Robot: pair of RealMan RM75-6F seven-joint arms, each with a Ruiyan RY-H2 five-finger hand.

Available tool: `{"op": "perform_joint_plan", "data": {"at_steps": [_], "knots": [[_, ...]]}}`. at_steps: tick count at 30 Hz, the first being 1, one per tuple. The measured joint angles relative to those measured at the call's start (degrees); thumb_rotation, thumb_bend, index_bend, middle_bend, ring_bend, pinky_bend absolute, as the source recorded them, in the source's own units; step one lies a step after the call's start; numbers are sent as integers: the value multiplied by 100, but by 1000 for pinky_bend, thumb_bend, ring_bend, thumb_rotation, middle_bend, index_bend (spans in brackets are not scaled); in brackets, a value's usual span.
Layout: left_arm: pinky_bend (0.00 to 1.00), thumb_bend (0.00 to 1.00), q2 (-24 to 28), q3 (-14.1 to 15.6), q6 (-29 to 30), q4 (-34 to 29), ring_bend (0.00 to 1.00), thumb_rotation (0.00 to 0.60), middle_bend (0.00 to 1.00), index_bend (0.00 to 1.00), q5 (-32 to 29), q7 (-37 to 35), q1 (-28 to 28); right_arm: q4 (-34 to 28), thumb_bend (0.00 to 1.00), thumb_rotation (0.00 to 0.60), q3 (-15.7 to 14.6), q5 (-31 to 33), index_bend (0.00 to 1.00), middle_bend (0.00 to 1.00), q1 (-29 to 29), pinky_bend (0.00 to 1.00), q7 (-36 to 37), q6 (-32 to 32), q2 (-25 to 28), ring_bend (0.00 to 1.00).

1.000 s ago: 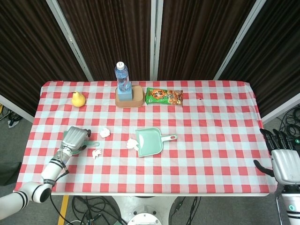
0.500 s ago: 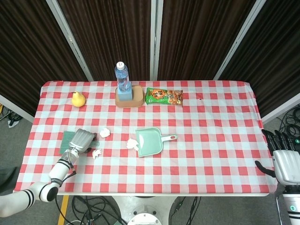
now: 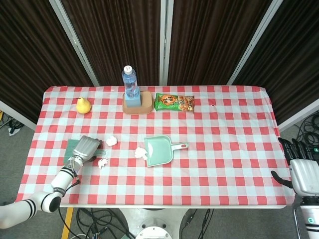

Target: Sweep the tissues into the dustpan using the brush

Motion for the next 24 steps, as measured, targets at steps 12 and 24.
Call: {"op": "perform_joint_plan", "data": {"at_steps": [12,24], "knots": [[959,262,-50,97,34,63,807,600,503,479,-10,-1,-33,3,116,600,6,52,0,114,5,0,-4,-34,-7,0],[955,383,20,171,258,115,810,600,548,529,345,-382,-16,-50,176,600,-31,58,14,125,-9,0,-67,-67,16,0]]}}
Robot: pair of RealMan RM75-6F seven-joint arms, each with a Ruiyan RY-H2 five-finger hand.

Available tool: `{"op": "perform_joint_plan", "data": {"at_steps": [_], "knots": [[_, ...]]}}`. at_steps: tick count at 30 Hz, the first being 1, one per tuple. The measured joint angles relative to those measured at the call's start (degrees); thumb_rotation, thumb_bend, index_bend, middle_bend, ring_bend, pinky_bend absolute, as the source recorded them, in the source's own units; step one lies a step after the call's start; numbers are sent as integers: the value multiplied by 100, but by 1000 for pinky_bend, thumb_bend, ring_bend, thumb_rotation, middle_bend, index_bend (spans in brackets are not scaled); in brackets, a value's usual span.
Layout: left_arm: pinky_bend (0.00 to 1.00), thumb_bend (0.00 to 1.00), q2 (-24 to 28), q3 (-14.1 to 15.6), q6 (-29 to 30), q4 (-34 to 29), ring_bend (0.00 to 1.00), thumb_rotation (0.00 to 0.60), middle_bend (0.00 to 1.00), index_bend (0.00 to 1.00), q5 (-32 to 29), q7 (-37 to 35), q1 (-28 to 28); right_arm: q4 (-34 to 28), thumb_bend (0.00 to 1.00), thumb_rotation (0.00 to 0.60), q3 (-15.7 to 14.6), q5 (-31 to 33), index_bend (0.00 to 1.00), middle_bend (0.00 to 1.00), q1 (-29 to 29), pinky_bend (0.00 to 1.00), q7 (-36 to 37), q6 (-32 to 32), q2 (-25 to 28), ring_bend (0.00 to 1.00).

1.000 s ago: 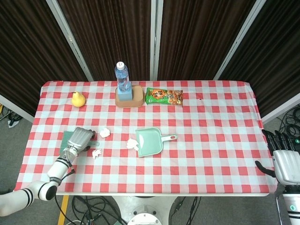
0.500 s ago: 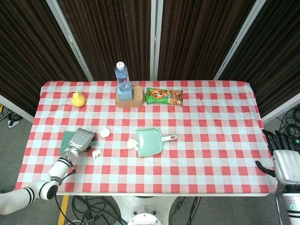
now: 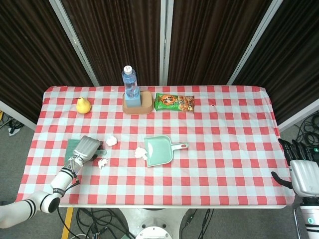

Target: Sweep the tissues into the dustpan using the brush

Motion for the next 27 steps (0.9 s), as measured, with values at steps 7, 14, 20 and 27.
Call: {"op": "perform_joint_plan", "data": {"at_steps": [7,14,20,27], "knots": [[954,402,394,72,432,-161,810,600,562,543,511,-574,94,-88,305,600,-21,-67,155,213,195,26,-229,-319,25,21],[954,405,852,151,858,-533,809,600,562,544,951,-1343,235,-155,271,600,113,-6,241,270,920,85,-834,-1269,-223,78],[952,405,1130,286,1101,-857,808,600,563,544,1227,-1587,374,67,125,600,389,558,281,291,1870,129,-1652,-2232,-1039,105],[952,404,1141,350,1122,-919,808,600,562,544,1238,-1657,474,762,131,600,599,1431,299,304,2800,132,-2735,-2871,-2234,105]]}}
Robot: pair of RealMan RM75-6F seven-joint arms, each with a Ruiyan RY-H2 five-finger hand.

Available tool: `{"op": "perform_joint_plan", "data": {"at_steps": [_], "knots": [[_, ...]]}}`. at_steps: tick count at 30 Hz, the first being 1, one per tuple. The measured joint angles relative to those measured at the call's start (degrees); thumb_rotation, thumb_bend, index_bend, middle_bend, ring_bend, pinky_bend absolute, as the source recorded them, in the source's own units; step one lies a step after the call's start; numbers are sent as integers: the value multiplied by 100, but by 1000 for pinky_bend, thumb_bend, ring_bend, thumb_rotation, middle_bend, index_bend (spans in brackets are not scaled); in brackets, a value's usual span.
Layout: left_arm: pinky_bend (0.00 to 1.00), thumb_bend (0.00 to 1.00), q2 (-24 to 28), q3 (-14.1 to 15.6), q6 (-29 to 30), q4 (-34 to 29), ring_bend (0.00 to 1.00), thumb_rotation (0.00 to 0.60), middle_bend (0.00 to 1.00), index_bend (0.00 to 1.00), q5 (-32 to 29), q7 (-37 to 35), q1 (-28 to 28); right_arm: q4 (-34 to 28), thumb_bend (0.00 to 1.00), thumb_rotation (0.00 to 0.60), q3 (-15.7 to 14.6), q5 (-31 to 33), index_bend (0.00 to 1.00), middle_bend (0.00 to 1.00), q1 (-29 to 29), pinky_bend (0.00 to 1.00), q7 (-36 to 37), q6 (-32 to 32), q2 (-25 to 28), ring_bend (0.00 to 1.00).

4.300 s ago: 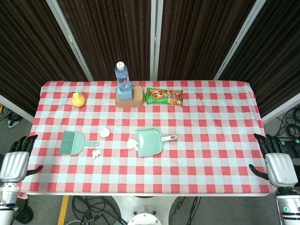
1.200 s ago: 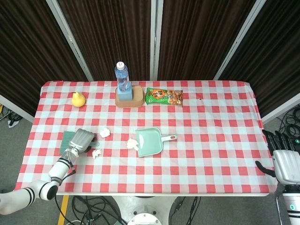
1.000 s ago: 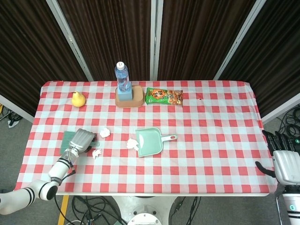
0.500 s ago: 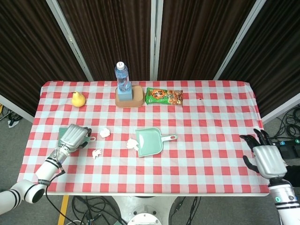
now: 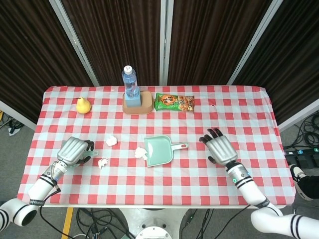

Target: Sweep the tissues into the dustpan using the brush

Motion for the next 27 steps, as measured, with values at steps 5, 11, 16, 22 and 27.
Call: {"op": "perform_joint_plan", "data": {"at_steps": [5,11,16,22,27], "knots": [[952,402,-69,6,-30,53,807,600,562,544,-5,-38,18,595,151,600,61,550,311,312,484,136,-629,-152,-748,105],[952,403,-120,-13,-66,73,807,600,563,542,12,-60,0,1137,155,600,57,1159,330,323,913,137,-1180,-261,-1324,119],[952,404,-153,-21,-95,117,807,600,562,542,38,-111,-21,1357,159,600,12,1347,342,334,1126,140,-1428,-197,-1714,123],[952,406,-174,-33,-113,177,807,600,562,542,62,-189,-40,1602,228,600,16,1586,377,339,1379,160,-1580,-123,-2051,154],[952,406,-191,-28,-104,223,807,600,562,542,93,-240,-37,1758,239,600,20,1735,398,364,1533,164,-1662,-66,-2233,172]]}}
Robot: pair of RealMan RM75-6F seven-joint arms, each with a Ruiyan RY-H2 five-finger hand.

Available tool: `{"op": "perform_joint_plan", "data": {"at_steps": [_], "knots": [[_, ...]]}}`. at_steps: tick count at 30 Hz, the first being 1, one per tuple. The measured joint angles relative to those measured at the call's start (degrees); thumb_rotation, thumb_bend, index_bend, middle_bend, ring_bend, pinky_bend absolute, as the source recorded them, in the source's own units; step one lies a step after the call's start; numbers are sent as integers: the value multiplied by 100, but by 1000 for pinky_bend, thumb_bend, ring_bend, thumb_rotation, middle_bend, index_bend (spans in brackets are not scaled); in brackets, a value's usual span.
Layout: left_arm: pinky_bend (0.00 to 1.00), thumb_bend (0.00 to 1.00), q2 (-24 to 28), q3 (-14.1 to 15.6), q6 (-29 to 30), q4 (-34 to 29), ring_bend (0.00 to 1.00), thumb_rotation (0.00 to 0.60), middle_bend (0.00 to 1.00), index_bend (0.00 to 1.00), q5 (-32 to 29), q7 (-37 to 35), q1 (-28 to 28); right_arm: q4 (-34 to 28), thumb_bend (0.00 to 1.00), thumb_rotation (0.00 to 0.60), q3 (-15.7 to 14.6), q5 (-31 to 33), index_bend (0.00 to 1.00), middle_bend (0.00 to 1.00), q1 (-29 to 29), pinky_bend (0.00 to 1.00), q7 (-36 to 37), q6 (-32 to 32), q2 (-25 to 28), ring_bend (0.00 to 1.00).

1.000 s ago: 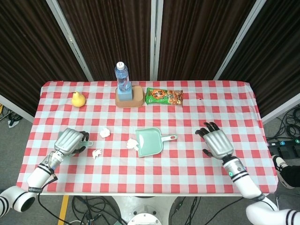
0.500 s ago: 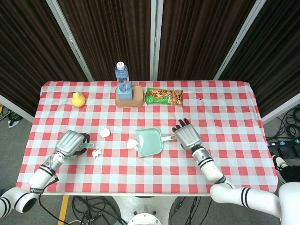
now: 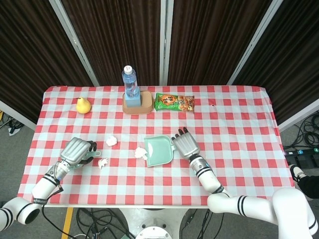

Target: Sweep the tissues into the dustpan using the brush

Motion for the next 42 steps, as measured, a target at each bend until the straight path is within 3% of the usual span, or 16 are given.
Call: {"op": "perform_joint_plan", "data": {"at_steps": [17,22,28,36,42], "knots": [[952,405,-53,22,12,83,807,600,562,541,68,-61,6,191,256,600,-127,170,433,410,178,172,-12,150,-181,204],[952,406,-51,7,5,115,807,600,562,541,58,-89,-1,253,274,600,-153,150,491,450,193,185,23,194,-241,235],[952,408,-40,-5,-3,180,807,600,562,541,56,-220,-7,301,365,600,-151,136,587,523,223,207,59,227,-292,295],[952,409,-212,-43,87,493,805,600,562,540,107,-784,-3,-250,426,600,-58,410,638,561,333,212,-259,272,33,334],[952,410,-544,-102,65,1166,804,600,561,540,169,-1247,-109,-760,430,600,32,1026,644,566,528,213,-812,416,342,334]]}}
